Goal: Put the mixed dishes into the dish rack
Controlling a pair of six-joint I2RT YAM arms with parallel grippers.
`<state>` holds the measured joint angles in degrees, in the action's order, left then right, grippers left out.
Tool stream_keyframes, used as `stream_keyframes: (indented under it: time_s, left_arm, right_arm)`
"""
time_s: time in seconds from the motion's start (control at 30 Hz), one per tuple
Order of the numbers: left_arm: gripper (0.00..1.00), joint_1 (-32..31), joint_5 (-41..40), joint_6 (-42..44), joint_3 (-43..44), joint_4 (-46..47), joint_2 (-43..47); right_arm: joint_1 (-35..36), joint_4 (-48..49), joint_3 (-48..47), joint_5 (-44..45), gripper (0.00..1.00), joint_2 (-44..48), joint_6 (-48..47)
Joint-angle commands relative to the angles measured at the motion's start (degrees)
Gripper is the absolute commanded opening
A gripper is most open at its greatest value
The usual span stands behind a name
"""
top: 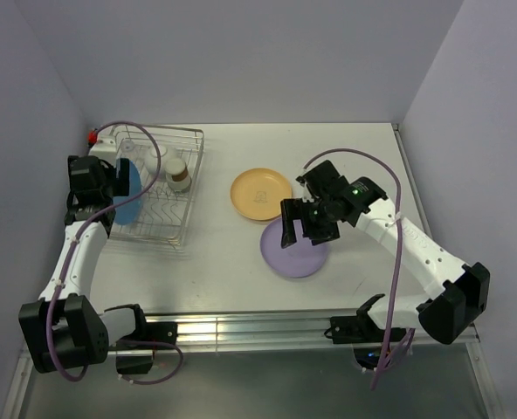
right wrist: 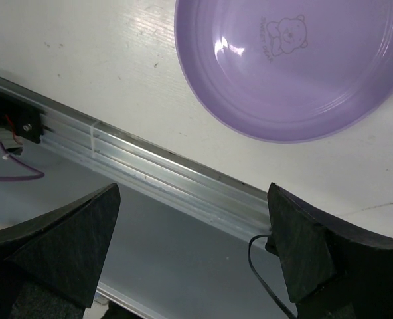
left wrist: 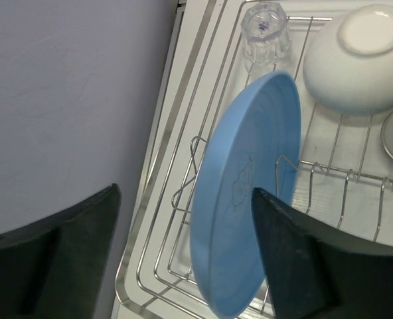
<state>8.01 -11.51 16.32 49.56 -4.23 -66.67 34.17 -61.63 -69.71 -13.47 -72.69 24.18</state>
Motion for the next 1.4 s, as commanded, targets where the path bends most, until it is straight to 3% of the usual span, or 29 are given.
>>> stream_keyframes:
  time_s: [0.0,0.13,0.3,0.4,0.5,0.57,0.67,0.73,0.9,1.1,1.2,1.3,1.33,1.37]
  left_arm:
    - [0.94,-1.32,-0.53,-6.29,1.41,0.19,1.81]
    - [0.99,-2.21,-2.98,-11.64,3.87,-1.92,2.95]
    - [0.99,-2.74,-11.67,-26.93,10.28,-10.24,4.88]
    - [0.99,-3.09,-12.32,-35.72,16.61,-15.18,5.59]
    - [0.98,-3.7,-4.95,-42.4,21.53,-18.44,6.56]
    - [0.85,-3.88,2.6,-49.58,26.36,-24.03,5.16]
    - [0.74,-4.93,17.36,-57.76,31.12,-30.98,1.21]
    - [0.72,-10.27,21.86,-59.9,31.21,-32.24,0.4]
    - [0.73,-26.96,17.66,-64.29,26.13,-31.9,7.67]
    - [0.75,-31.92,14.86,-67.73,17.85,-33.21,17.61]
    - [0.77,-31.92,13.53,-65.54,19.25,-36.63,18.77]
    - [0.78,-31.92,14.14,-62.82,21.8,-39.36,18.07]
    - [0.8,-31.92,15.54,-62.29,22.42,-39.45,17.98]
    - [0.81,-31.92,16.59,-61.33,22.25,-38.5,18.07]
  right_arm:
    - [-1.82,2.3,0.72,-1.55,1.0,2.37,1.65]
    - [-4.46,2.04,2.56,-1.3,1.0,4.21,4.45]
    - [-9.38,1.24,10.27,0.11,1.0,6.67,7.54]
    - [-13.42,2.65,16.86,-0.32,1.0,8.08,8.95]
    - [-17.29,6.42,23.1,-3.82,1.0,9.22,10.18]
    - [-18.7,10.11,25.32,-4.45,1.0,8.62,11.32]
    - [-18.88,14.68,27.35,-4.98,0.99,4.58,12.02]
    - [-18.88,17.22,27.35,-3.76,0.98,0.98,12.2]
    - [-18.88,21.01,26.47,-0.24,0.96,-6.22,12.99]
    - [-18.7,24.62,28.05,2.83,0.85,-10.98,14.49]
    - [-18.62,25.24,28.32,3.02,0.73,-12.21,14.05]
    - [-18.44,25.15,28.93,3.71,0.32,-10.48,13.35]
    - [-18.35,24.19,29.11,4.33,0.03,-9.24,13.52]
    - [-18.18,23.49,29.37,4.94,0.0,-5.92,13.69]
